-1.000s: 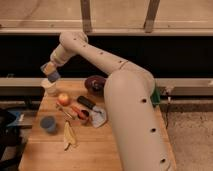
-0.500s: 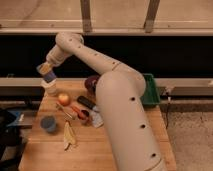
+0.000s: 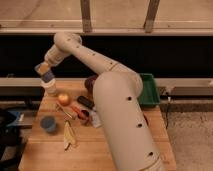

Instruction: Place sponge in paper cup

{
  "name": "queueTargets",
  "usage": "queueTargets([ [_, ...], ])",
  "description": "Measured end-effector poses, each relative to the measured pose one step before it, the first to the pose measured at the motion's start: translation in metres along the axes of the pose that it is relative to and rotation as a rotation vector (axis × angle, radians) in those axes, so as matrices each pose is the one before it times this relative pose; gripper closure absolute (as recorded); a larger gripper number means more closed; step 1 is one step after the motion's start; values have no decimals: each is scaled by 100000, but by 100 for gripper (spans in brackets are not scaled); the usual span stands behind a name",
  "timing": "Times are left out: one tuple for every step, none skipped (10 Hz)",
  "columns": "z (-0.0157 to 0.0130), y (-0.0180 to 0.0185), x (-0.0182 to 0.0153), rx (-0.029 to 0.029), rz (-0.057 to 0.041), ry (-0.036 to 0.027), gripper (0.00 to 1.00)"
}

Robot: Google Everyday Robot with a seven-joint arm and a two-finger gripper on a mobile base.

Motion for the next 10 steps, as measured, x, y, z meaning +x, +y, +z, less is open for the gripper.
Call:
queueTargets([
  [-15, -7, 58, 122, -73, 82, 100],
  [-30, -88, 90, 818, -113, -96, 100],
  [321, 198, -49, 959, 606, -1077, 100],
  [379, 0, -116, 943, 1061, -2040, 100],
  [232, -345, 5, 947, 707, -1143, 100],
  [489, -241, 85, 293, 471, -516, 100],
  [593, -15, -95, -163, 359, -617, 100],
  [456, -93, 2, -77, 366, -321, 100],
  [457, -278, 41, -61, 703, -262, 100],
  [484, -475, 208, -317, 686, -79, 100],
])
